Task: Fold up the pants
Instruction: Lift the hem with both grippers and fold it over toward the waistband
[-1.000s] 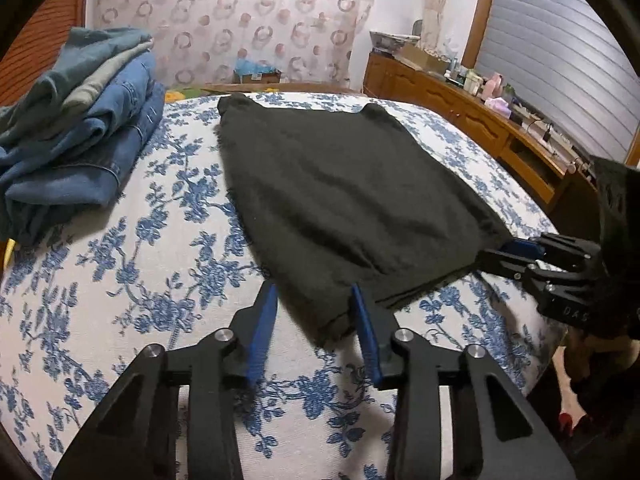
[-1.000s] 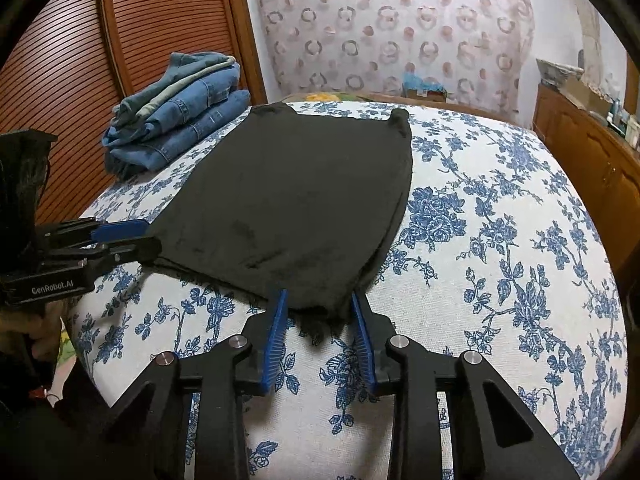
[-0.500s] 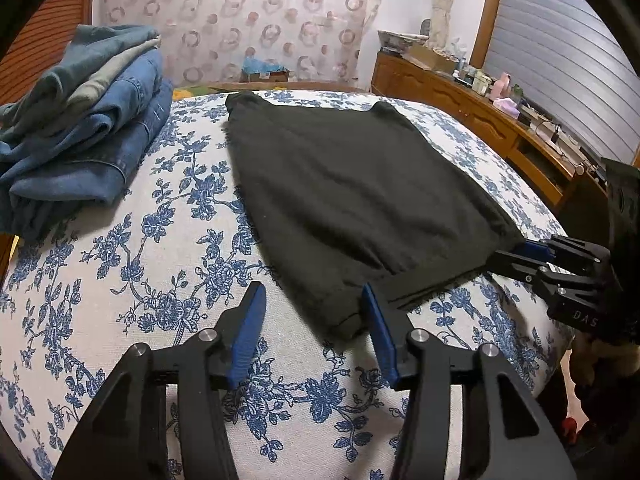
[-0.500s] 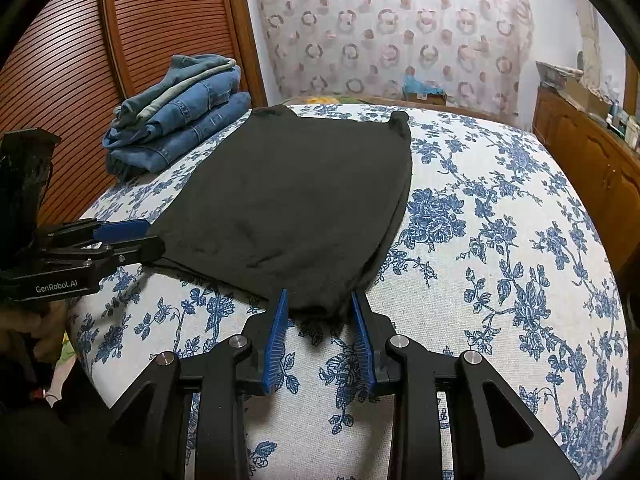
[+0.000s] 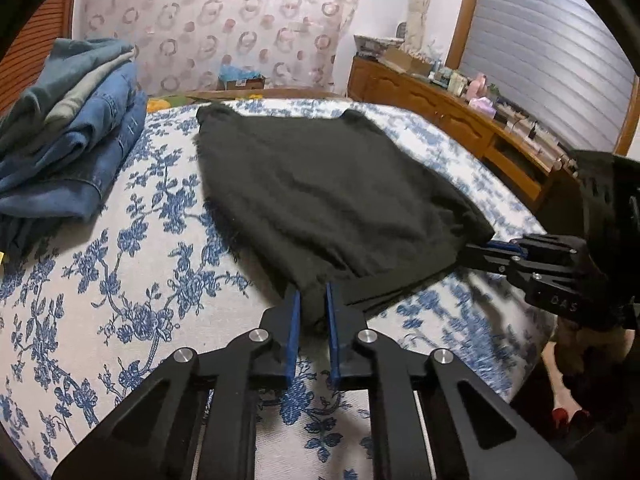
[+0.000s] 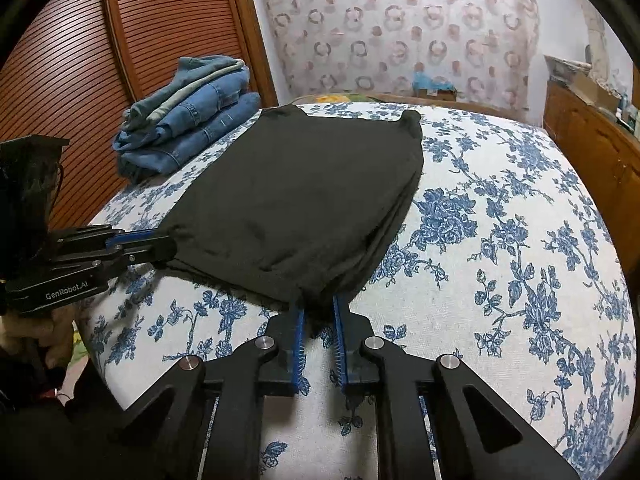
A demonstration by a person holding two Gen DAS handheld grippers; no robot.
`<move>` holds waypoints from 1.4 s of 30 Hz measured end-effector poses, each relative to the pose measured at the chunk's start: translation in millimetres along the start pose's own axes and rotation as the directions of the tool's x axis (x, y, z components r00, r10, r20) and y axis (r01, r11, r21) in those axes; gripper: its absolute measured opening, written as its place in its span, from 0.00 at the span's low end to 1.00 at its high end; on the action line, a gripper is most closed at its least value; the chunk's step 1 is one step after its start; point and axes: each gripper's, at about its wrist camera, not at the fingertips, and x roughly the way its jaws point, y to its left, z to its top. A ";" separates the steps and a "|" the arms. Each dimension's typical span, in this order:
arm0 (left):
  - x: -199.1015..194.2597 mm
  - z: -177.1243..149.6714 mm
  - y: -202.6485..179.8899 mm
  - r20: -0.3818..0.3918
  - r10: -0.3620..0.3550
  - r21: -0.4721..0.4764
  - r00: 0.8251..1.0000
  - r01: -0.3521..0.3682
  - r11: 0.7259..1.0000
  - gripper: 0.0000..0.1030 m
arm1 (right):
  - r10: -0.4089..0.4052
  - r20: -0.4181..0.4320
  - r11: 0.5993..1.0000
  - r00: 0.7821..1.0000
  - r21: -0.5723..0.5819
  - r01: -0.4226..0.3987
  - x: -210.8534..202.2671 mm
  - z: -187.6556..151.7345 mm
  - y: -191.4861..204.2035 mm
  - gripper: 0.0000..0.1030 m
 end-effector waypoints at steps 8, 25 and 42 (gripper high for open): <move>-33.7 14.8 -1.4 0.080 -0.041 -0.007 0.996 0.041 0.999 0.12 | 0.057 0.078 0.998 0.995 -0.001 -0.057 -31.6 9.7 -0.1 0.10; -85.5 27.2 -17.2 0.189 -0.067 0.021 0.980 0.064 0.998 0.12 | 0.080 0.157 0.996 0.984 -0.043 -0.074 -89.9 16.8 10.3 0.10; -138.7 42.6 -39.5 0.278 -0.065 0.094 0.958 0.040 0.995 0.12 | 0.097 0.270 0.991 0.958 -0.117 -0.068 -157.3 19.7 29.0 0.10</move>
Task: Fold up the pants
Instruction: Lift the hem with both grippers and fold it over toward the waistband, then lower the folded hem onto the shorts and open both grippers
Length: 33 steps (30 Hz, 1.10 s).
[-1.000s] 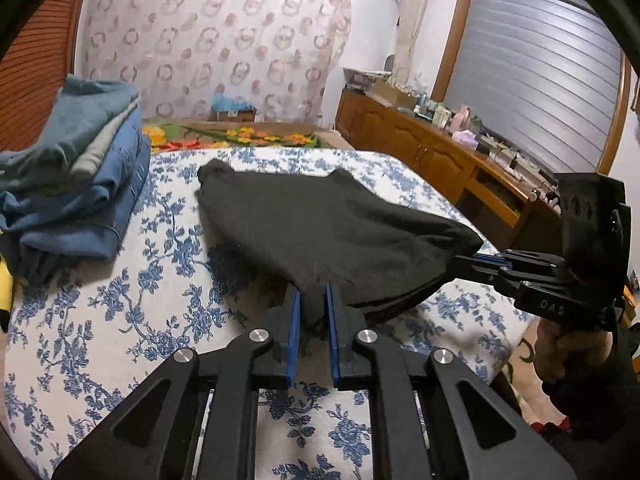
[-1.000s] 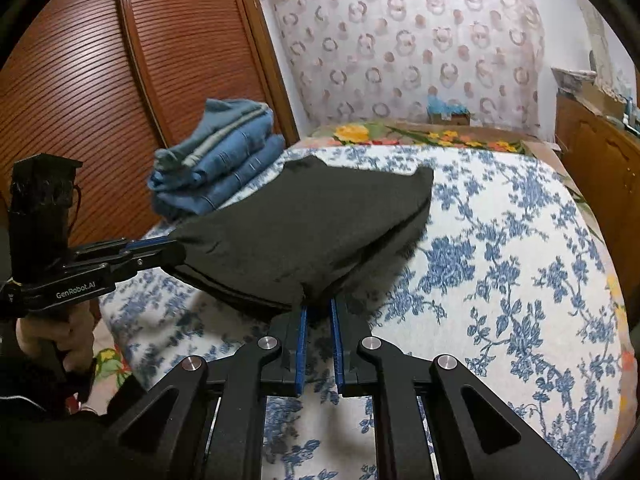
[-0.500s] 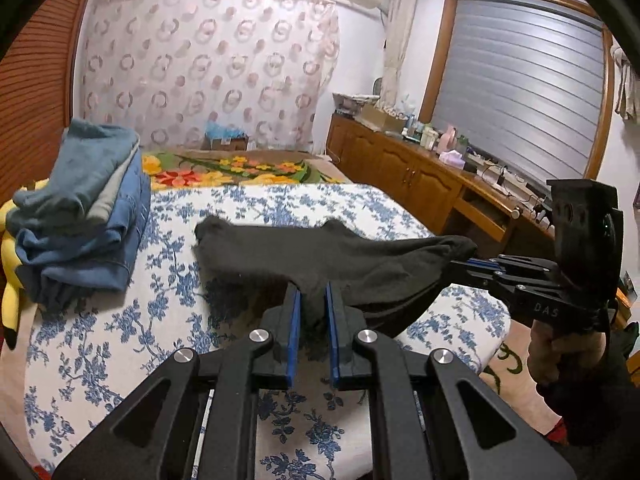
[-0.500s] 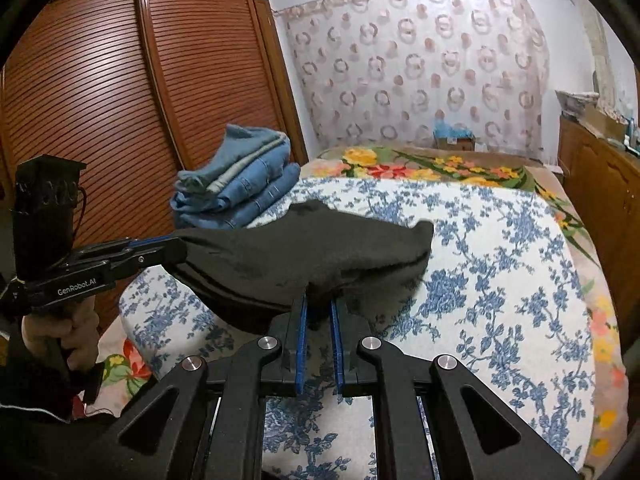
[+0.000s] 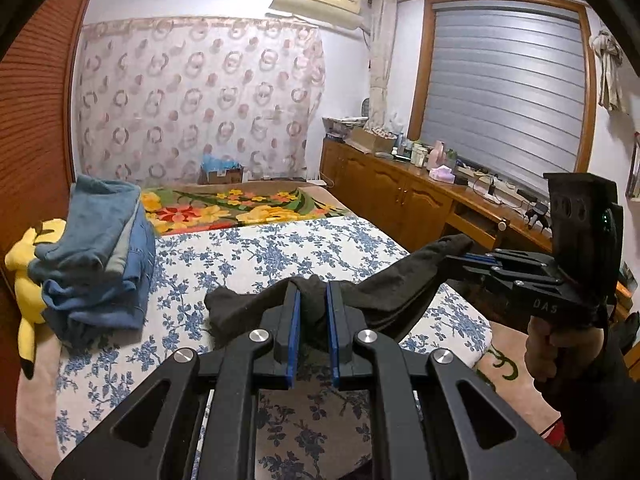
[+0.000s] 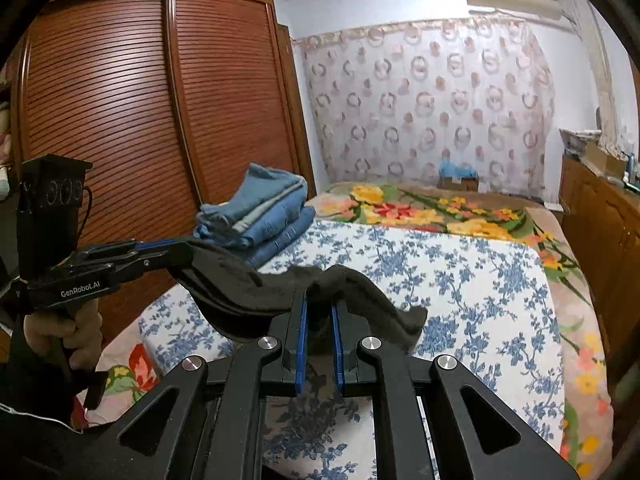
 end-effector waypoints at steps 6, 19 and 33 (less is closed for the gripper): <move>15.8 -11.3 10.7 -0.050 0.010 -0.028 0.999 -0.012 1.000 0.12 | 0.004 -0.048 1.000 0.999 0.022 -0.003 19.8 -10.5 -7.5 0.10; 79.6 -28.2 38.5 -0.171 0.045 -0.036 0.984 -0.052 0.998 0.13 | -0.035 -0.163 0.998 0.986 0.040 0.042 93.9 -8.7 -24.6 0.10; 134.0 -23.3 66.6 -0.242 0.100 -0.023 0.965 -0.109 0.994 0.14 | -0.078 -0.223 0.994 0.972 0.056 0.092 154.9 -8.3 -42.2 0.10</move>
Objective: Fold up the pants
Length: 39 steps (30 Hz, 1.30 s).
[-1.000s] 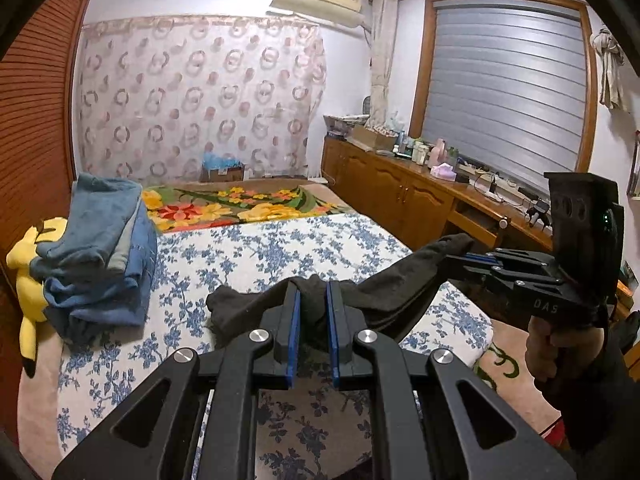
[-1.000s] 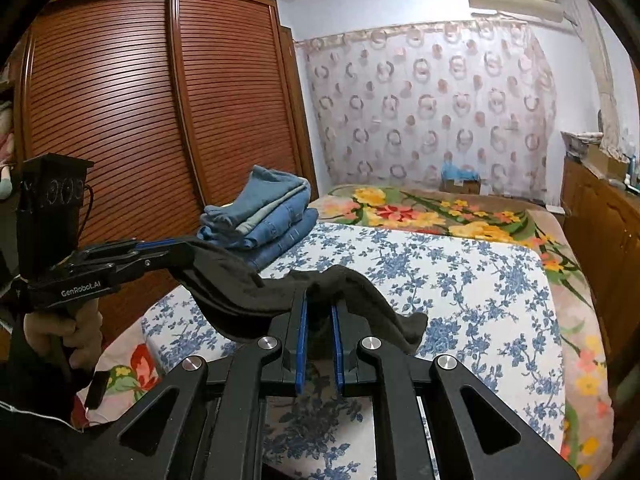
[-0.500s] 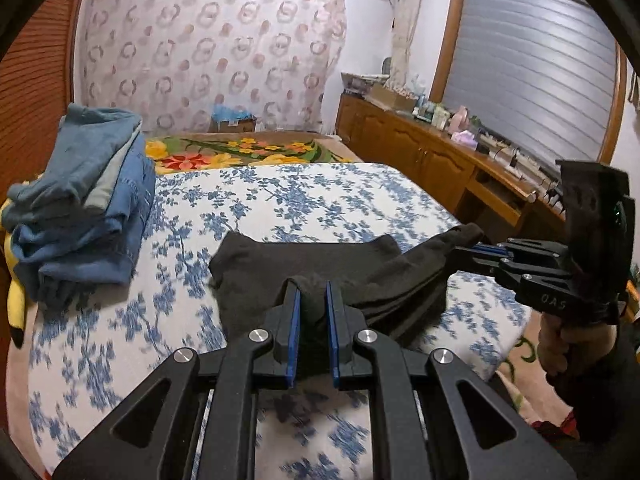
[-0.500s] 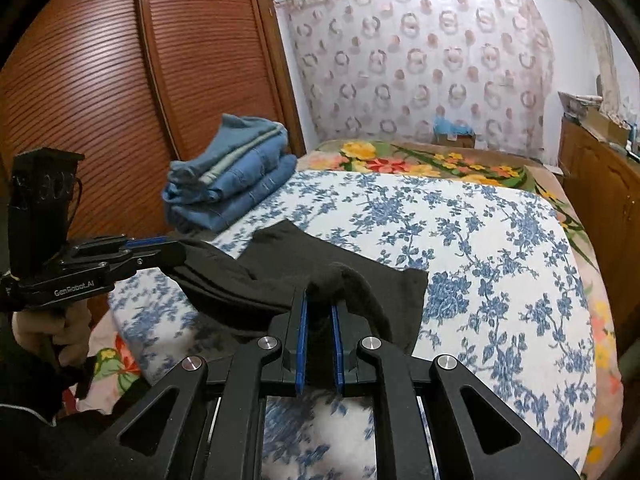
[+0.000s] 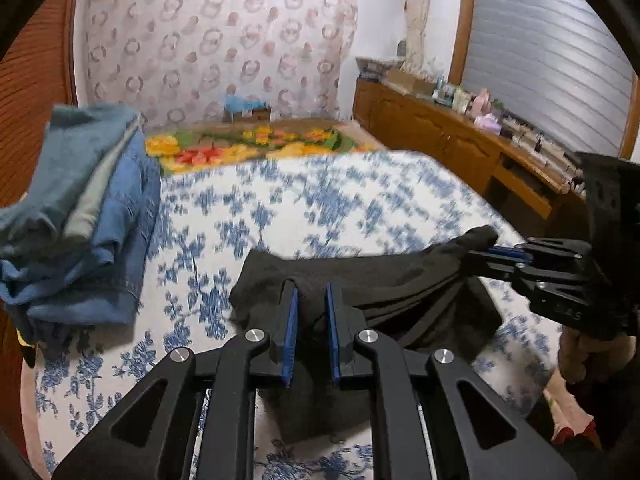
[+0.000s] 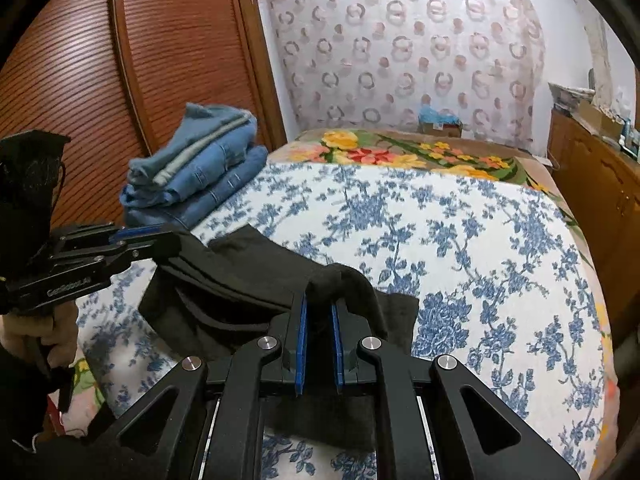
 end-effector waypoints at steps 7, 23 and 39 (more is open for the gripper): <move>0.0 -10.7 1.9 0.016 0.009 -0.001 1.000 -0.009 1.000 0.55 | -0.019 -0.009 1.000 1.000 0.014 0.019 7.9 -3.9 -3.2 0.17; 8.3 -23.1 11.4 -0.033 0.026 0.009 0.999 -0.026 1.000 0.66 | -0.028 -0.029 1.000 0.999 -0.002 0.028 5.2 -15.9 -20.5 0.37; 54.8 2.5 25.4 -0.098 0.093 0.037 0.991 -0.089 0.995 0.65 | 0.003 -0.081 0.997 0.997 -0.078 -0.010 56.1 24.8 -29.2 0.05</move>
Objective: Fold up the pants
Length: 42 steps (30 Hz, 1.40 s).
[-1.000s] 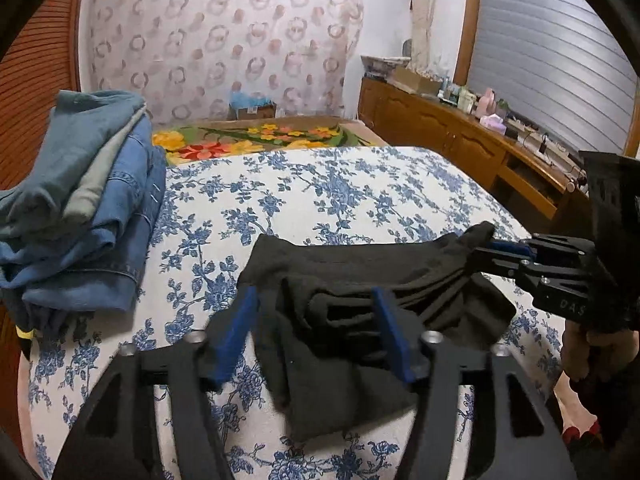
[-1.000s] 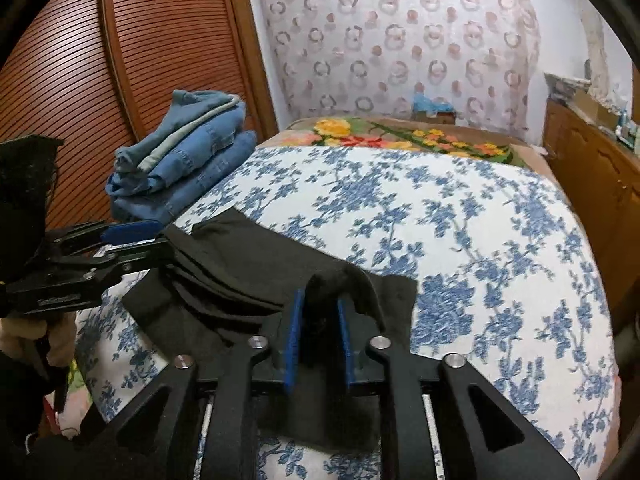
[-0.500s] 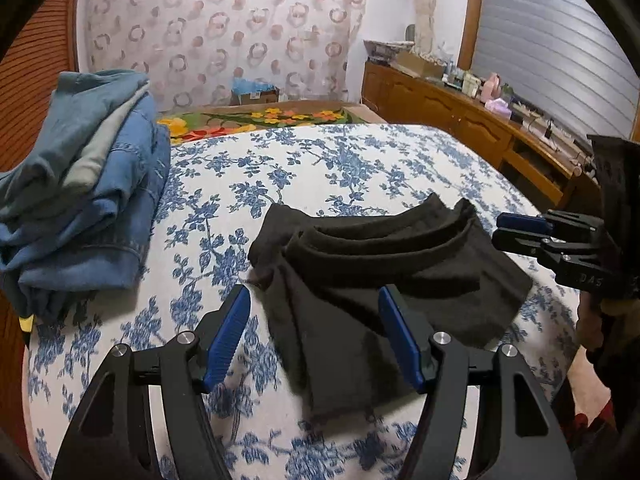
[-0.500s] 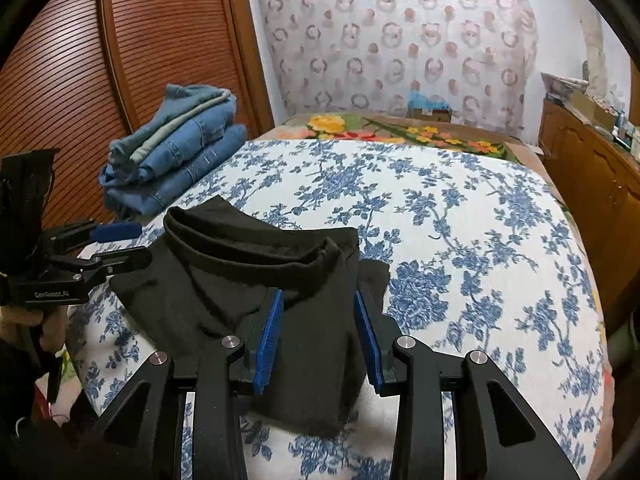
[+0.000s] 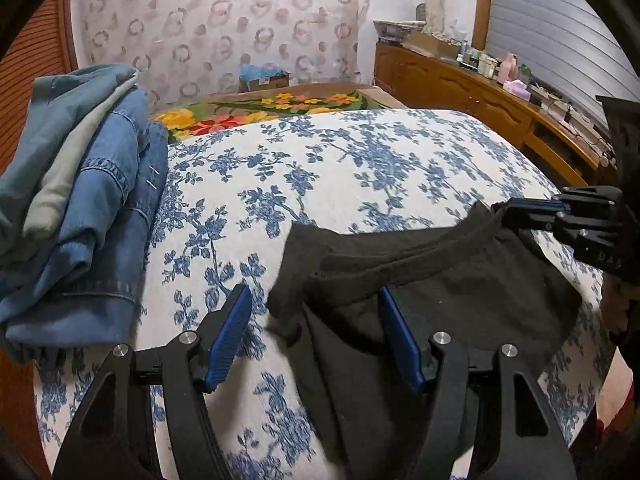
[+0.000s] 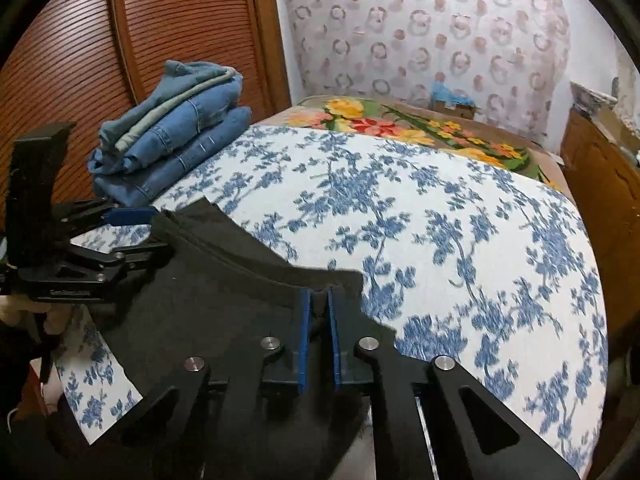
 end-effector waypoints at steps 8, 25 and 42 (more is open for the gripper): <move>-7.6 -0.5 -0.8 0.023 -0.006 -0.020 1.000 0.006 1.000 0.65 | -0.066 -0.004 0.997 0.998 0.048 0.067 17.5 0.5 -3.7 0.05; -65.8 -55.7 -14.1 0.054 -0.121 -0.048 0.991 0.124 0.991 0.43 | -0.054 0.001 0.993 0.999 0.101 0.053 -49.8 -51.4 10.0 0.34; -49.9 -66.2 -15.6 0.015 -0.128 -0.070 0.992 0.129 0.989 0.19 | -0.004 -0.017 0.992 1.000 0.127 0.007 -60.9 -85.5 16.4 0.34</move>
